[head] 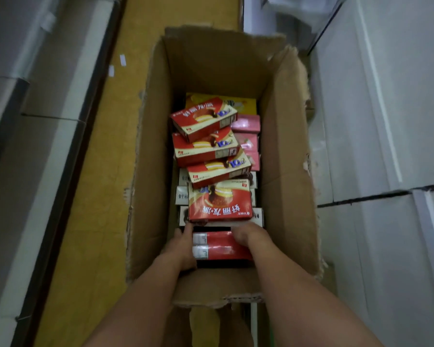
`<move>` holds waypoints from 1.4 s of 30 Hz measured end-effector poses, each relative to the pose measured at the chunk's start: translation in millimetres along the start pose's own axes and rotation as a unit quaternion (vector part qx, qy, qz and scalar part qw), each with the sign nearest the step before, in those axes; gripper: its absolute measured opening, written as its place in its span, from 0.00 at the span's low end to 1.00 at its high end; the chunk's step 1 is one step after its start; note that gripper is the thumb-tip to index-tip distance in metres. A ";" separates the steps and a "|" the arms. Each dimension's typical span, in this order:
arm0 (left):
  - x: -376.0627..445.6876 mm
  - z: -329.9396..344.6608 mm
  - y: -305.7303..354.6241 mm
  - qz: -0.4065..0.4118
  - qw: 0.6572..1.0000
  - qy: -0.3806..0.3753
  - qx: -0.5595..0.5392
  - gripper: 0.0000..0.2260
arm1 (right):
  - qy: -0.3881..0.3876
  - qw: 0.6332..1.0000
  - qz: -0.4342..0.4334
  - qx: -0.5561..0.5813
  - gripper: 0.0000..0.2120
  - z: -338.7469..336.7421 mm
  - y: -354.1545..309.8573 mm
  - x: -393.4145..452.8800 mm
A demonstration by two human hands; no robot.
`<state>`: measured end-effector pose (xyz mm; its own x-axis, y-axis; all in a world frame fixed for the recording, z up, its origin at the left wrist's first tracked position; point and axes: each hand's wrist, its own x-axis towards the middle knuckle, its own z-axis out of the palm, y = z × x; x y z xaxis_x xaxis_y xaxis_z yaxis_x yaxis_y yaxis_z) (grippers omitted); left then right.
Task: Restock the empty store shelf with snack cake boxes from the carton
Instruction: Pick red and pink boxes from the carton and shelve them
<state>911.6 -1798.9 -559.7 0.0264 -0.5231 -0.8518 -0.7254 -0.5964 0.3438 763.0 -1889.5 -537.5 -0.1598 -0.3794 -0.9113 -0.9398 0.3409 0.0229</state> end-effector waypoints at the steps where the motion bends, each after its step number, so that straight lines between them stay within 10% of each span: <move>1: -5.6 -1.1 0.9 0.002 1.000 0.017 0.006 0.44 | 0.008 1.000 -0.001 0.000 0.19 -2.8 -0.3 -7.1; 19: -48.1 -59.0 16.3 0.001 0.975 0.039 -0.219 0.11 | 0.185 0.974 -0.131 0.000 0.26 -40.1 -3.4 -65.3; 28: -17.6 -82.5 36.3 0.011 0.924 0.226 -0.307 0.09 | 0.139 0.936 -0.276 0.168 0.20 -110.1 -51.0 -51.1; 42: 27.7 -63.1 47.0 -0.099 0.817 0.202 -0.531 0.20 | 0.103 0.946 0.005 0.308 0.41 -25.4 0.6 6.5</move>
<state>921.7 -1879.9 -542.2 0.4522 -0.3824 -0.8058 0.3211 -0.7731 0.5470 753.7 -1913.6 -533.0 -0.2835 -0.5115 -0.8112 -0.5945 0.7575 -0.2698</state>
